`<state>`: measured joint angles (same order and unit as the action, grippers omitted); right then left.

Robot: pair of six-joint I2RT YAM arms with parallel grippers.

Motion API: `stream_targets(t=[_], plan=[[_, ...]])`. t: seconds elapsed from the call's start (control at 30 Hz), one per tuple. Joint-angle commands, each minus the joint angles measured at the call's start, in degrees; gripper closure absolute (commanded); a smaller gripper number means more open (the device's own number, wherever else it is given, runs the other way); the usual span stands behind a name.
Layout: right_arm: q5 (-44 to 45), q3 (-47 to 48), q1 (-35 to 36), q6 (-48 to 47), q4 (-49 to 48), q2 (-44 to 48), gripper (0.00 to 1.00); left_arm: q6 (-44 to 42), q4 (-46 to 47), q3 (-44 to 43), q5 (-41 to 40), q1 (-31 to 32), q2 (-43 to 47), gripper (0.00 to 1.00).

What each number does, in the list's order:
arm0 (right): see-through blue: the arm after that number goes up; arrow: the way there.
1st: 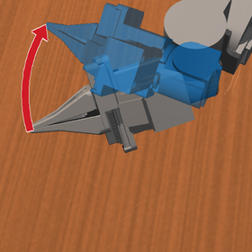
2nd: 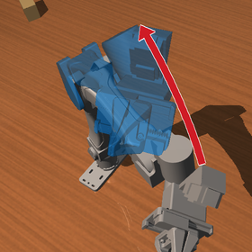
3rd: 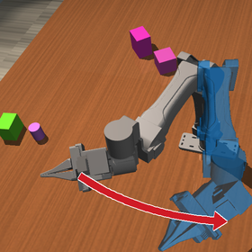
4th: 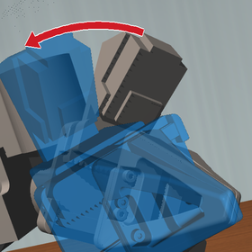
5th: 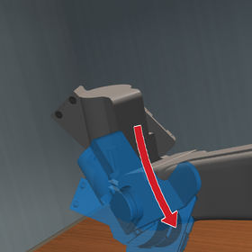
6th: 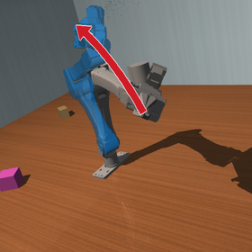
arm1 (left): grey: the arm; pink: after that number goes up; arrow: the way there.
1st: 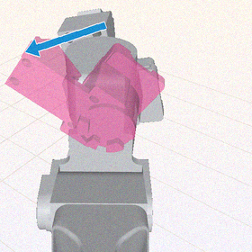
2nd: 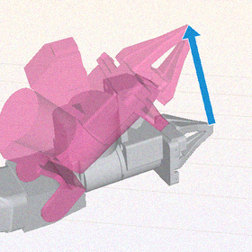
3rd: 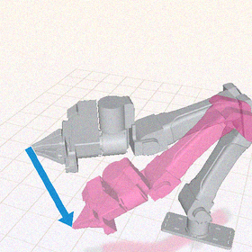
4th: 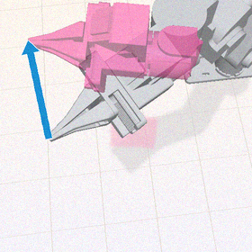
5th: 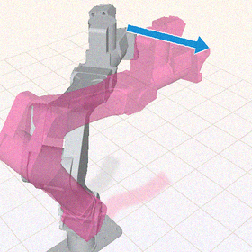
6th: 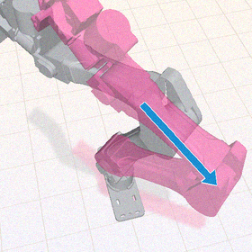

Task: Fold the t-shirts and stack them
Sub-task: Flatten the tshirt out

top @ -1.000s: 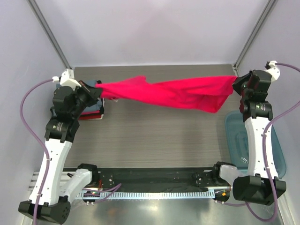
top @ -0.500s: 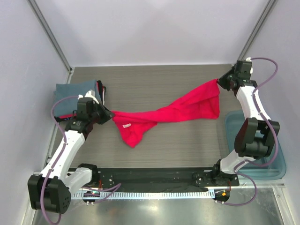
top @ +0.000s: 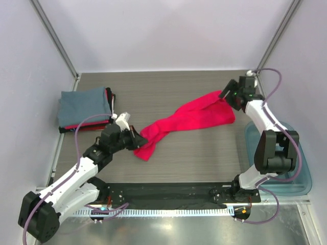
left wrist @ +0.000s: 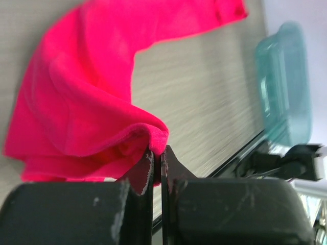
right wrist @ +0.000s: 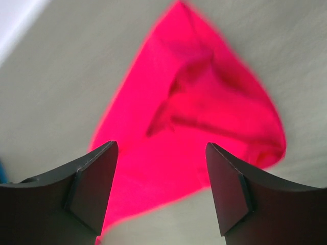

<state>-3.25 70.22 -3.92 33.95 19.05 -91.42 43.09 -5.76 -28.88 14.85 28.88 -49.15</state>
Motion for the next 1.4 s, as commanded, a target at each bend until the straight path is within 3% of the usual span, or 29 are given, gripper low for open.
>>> stream_targets(t=[0.0, 0.07, 0.1, 0.23, 0.4, 0.6, 0.93, 1.0, 1.1, 1.37], plan=[[8.8, -4.9, 6.1, -7.7, 0.7, 4.7, 0.27, 0.3, 5.5, 2.3, -2.7, 3.4, 1.8, 1.0], [11.6, -8.1, 8.8, -8.8, 0.6, 4.8, 0.3, 0.2, 5.5, 3.0, -3.2, 4.9, 1.9, 0.99], [12.6, -8.9, 9.7, -9.0, 0.3, 4.4, 0.37, 0.2, 5.5, 3.6, -3.3, 6.4, 1.7, 0.99], [15.5, -9.9, 11.6, -9.2, -0.4, 1.9, 0.4, -0.3, 5.6, 4.2, -5.3, 10.6, 0.7, 0.99], [23.5, -7.8, 15.2, -9.9, 1.1, -2.2, 0.44, 0.3, 5.5, 4.1, -5.9, 11.9, 1.4, 1.0], [23.6, -6.4, 15.3, -10.5, 1.1, -7.5, 0.57, -1.2, 2.6, 2.9, -6.9, 11.9, 2.1, 0.99], [24.5, -7.5, 15.4, -10.5, 1.3, -9.2, 0.55, -1.8, 1.9, 2.2, -7.1, 11.9, 0.9, 1.0], [24.7, -7.5, 15.4, -10.7, 1.5, -9.3, 0.61, -1.9, 1.9, 2.2, -7.0, 12.0, 0.9, 1.0], [25.7, -7.3, 15.5, -10.6, 2.1, -8.3, 0.79, -2.0, 1.7, 2.1, -7.0, 11.9, 0.5, 1.0], [27.9, -9.9, 14.6, -10.3, 1.7, 2.5, 0.99, -3.1, 1.5, 1.4, -7.1, 14.1, -1.9, 1.0]])
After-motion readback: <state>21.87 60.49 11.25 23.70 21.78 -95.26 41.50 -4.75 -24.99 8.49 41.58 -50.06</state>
